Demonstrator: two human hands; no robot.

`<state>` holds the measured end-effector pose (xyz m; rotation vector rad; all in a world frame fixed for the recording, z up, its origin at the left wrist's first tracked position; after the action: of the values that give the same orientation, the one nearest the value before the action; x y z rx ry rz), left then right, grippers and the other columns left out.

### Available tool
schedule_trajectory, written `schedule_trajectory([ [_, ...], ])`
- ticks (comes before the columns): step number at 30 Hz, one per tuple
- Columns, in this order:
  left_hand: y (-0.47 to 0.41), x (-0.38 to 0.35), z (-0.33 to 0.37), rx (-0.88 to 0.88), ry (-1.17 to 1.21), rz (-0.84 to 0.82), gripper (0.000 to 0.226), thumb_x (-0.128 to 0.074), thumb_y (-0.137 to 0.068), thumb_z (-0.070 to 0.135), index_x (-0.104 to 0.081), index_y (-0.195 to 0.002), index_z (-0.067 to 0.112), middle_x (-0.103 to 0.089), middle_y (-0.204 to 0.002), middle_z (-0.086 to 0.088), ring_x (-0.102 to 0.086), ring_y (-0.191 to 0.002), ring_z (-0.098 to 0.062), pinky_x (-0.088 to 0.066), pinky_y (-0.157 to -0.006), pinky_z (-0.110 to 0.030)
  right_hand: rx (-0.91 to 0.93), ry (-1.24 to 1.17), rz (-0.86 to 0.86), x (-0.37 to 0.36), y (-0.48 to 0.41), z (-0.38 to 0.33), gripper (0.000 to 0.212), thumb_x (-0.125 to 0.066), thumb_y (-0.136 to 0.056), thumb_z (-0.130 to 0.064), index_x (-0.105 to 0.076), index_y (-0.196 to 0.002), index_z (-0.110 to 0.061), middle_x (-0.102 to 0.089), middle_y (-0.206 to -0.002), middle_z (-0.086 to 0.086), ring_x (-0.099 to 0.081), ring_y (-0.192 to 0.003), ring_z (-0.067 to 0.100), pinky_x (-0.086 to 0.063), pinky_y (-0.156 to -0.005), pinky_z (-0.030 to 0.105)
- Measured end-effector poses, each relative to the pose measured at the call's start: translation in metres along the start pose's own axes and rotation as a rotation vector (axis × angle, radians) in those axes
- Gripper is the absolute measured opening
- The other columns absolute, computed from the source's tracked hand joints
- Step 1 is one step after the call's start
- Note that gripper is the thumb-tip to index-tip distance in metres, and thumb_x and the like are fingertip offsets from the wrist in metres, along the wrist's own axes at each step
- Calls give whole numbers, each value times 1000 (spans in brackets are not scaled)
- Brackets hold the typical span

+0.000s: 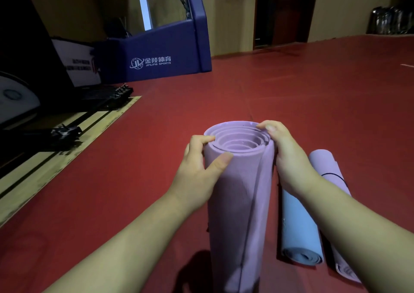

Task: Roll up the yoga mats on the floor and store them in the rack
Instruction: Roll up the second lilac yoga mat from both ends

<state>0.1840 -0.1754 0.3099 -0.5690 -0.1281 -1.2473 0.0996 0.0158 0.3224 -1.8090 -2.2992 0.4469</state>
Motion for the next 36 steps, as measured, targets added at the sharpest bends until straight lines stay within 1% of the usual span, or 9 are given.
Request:
schedule_trajectory([
  [6,5,4,-10,-8,-15,-21,51,-48,-80,71,-38,-129,62,-48,-148,12,-45,-136,-5,-33,-119,-36,-73,-73,-40,-17,-1,31,25,-62,-77,-35,-62,-101,-30,-66,-105,-9,-65,-92,-8,-44,-93,27],
  [9,4,11,-14,21,18,-58,49,-53,-81,70,-41,-128,69,-48,-149,14,-47,-137,-6,-34,-120,-42,-42,-12,-119,1,-11,54,41,-67,-68,-47,-59,-103,-28,-74,-92,-21,-64,-85,-16,-43,-90,22],
  [11,4,15,-12,27,16,-56,49,-56,-78,68,-45,-126,64,-52,-145,14,-53,-130,-8,-38,-117,-39,-26,49,-115,3,-6,53,49,-64,-65,-60,-61,-106,-32,-71,-94,-35,-64,-90,-16,-41,-95,30],
  [16,11,27,3,2,-63,16,46,-53,-68,70,-54,-109,49,-54,-125,13,-50,-106,16,-34,-88,-4,-109,88,-306,-6,27,13,37,-59,-79,-66,-58,-115,-62,-61,-132,-28,-54,-131,3,-40,-115,41],
  [20,16,21,3,57,39,64,44,-54,-70,73,-57,-107,49,-60,-119,10,-56,-105,2,-41,-93,-20,-76,129,-259,-12,31,8,38,-61,-78,-64,-57,-115,-59,-62,-129,-26,-56,-129,4,-38,-117,48],
  [25,21,11,7,64,155,131,33,-52,-77,63,-61,-100,41,-63,-115,2,-58,-109,-14,-43,-103,-38,-46,93,-200,-36,39,5,36,-56,-84,-51,-52,-119,-43,-62,-124,-20,-57,-120,-1,-40,-115,38],
  [29,23,24,13,61,151,142,32,-53,-83,54,-67,-107,39,-62,-123,-4,-60,-115,-15,-42,-110,-46,-25,89,-224,-47,38,-2,36,-55,-85,-50,-53,-120,-45,-59,-128,-22,-55,-122,-5,-40,-114,32],
  [33,23,43,13,14,82,123,34,-52,-87,49,-72,-113,38,-64,-128,4,-55,-124,-9,-40,-113,-39,29,92,-256,-50,36,-2,35,-54,-87,-43,-54,-122,-41,-58,-122,-37,-50,-122,-15,-36,-106,12],
  [36,22,48,2,56,43,67,33,-54,-88,44,-74,-113,35,-65,-127,8,-56,-122,-4,-41,-111,-35,20,172,-301,-49,39,11,48,-56,-81,-60,-49,-127,-47,-51,-124,-47,-44,-124,-21,-31,-101,3],
])
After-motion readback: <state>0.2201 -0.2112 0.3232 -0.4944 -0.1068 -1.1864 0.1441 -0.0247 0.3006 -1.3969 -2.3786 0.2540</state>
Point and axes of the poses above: each hand's wrist, its own y-axis away from the middle knuckle, its own x-axis out of the back of the hand, z = x × y, the point moved 1 cm from there along -y, towards the middle knuckle
